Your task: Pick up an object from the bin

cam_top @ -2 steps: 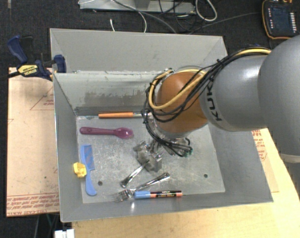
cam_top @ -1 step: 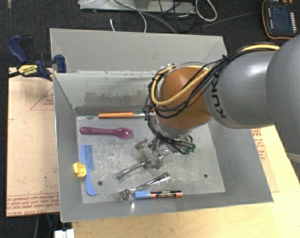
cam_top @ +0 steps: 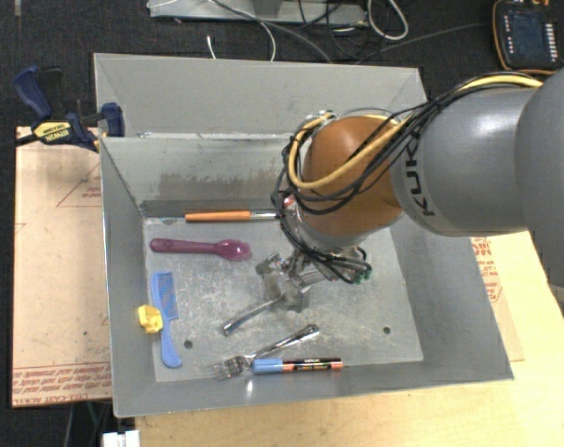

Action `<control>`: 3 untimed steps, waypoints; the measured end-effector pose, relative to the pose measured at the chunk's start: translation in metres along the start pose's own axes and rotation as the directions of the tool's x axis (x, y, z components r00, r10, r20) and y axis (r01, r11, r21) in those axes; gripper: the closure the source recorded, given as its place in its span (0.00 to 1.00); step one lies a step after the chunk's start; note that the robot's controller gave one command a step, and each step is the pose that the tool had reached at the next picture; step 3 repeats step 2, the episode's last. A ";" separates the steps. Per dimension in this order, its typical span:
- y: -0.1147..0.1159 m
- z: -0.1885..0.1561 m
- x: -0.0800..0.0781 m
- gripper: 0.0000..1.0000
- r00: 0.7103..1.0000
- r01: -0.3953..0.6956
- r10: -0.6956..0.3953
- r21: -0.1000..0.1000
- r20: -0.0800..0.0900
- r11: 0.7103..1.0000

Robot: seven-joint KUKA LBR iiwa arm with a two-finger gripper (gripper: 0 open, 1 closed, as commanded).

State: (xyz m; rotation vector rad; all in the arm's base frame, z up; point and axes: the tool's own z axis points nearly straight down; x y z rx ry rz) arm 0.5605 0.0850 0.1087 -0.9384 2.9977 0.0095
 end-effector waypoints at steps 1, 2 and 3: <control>0.001 -0.031 0.001 1.00 1.000 -0.001 0.001 -0.004 -0.006 1.000; 0.000 -0.064 -0.001 1.00 1.000 -0.002 0.002 0.002 0.004 1.000; 0.000 -0.064 -0.001 1.00 1.000 -0.002 0.002 0.002 0.004 1.000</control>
Offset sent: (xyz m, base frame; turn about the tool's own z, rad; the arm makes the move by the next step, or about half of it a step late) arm -0.0010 0.0001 0.0127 0.0003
